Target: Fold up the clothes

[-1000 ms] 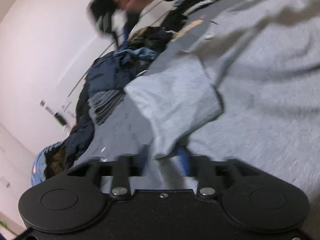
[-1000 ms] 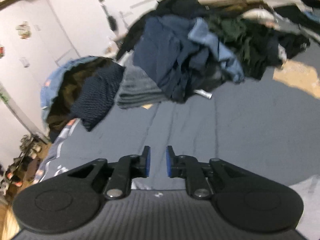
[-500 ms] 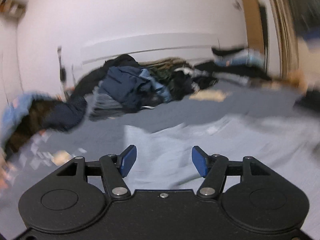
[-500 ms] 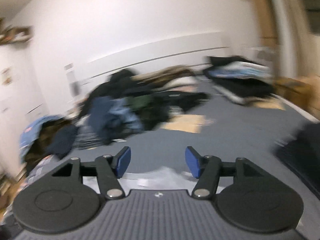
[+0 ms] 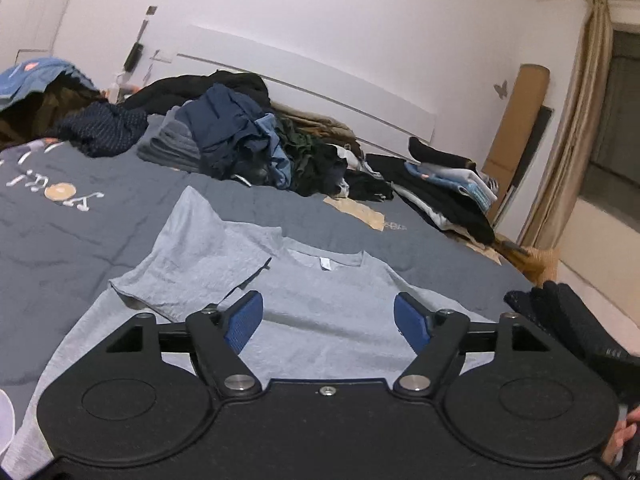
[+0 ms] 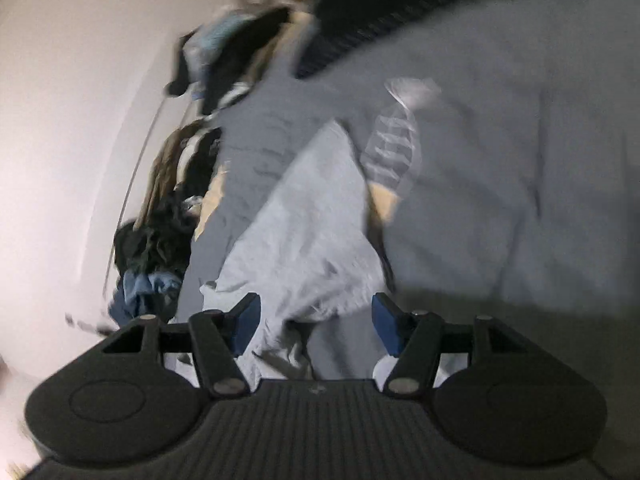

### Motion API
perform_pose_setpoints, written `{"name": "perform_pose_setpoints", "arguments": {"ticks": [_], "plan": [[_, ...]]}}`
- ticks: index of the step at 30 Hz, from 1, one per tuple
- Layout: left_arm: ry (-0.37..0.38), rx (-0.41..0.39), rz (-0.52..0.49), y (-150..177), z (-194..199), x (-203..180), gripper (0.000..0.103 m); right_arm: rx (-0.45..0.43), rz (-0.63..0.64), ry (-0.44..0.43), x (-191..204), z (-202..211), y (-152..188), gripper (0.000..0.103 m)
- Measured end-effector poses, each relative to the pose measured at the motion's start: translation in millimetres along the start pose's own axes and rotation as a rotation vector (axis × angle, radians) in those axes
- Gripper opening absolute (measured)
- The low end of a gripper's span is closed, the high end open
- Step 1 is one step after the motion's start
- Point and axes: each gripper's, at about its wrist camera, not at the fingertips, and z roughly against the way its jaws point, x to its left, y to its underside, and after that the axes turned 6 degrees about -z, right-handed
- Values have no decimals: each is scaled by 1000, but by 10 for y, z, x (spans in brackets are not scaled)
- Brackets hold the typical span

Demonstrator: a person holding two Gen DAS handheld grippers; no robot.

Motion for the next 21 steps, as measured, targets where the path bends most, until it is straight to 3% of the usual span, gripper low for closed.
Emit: {"name": "perform_pose_setpoints", "arguments": {"ticks": [8, 21], "plan": [[-25, 14, -10, 36, -119, -31, 72, -9, -28, 58, -191, -154, 159, 61], [-1, 20, -64, 91, -198, -167, 74, -87, -121, -47, -228, -417, -50, 58]]}}
